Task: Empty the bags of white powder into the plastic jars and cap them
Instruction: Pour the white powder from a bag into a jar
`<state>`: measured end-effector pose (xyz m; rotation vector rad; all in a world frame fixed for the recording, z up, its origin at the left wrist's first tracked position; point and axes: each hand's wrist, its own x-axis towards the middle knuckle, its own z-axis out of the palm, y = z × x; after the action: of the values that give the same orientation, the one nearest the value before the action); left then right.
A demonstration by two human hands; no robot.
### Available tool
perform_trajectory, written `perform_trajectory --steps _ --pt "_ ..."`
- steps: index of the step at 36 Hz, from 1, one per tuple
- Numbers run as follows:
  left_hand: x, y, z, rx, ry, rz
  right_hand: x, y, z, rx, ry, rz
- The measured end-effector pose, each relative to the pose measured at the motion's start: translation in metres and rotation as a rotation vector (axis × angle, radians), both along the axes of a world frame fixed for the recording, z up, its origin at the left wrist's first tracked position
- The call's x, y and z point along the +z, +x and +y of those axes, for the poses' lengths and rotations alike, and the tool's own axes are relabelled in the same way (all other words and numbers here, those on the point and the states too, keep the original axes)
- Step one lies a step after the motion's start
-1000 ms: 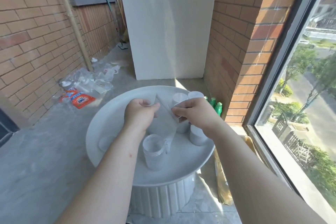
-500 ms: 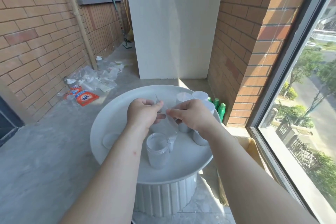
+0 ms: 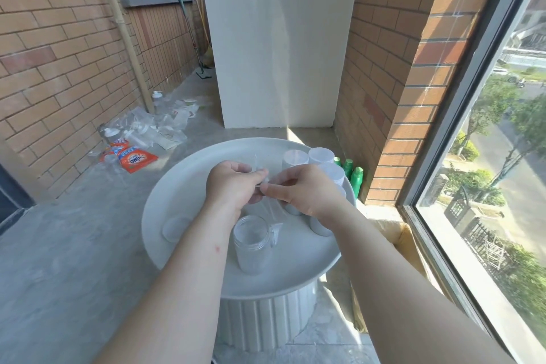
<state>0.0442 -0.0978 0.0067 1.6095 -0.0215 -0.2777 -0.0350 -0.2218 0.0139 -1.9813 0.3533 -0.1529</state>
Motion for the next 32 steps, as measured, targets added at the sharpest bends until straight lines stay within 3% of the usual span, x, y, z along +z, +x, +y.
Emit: perform_trajectory --steps 16,25,32 --pt "0.001 -0.001 0.003 -0.013 0.019 0.017 -0.007 0.006 -0.002 -0.010 -0.093 0.023" --pt "0.000 0.001 0.003 -0.005 -0.011 0.044 -0.006 0.007 -0.001 -0.042 0.091 0.060" --pt "0.002 -0.002 0.001 0.009 -0.017 0.067 -0.012 0.007 -0.001 0.003 -0.168 -0.001"
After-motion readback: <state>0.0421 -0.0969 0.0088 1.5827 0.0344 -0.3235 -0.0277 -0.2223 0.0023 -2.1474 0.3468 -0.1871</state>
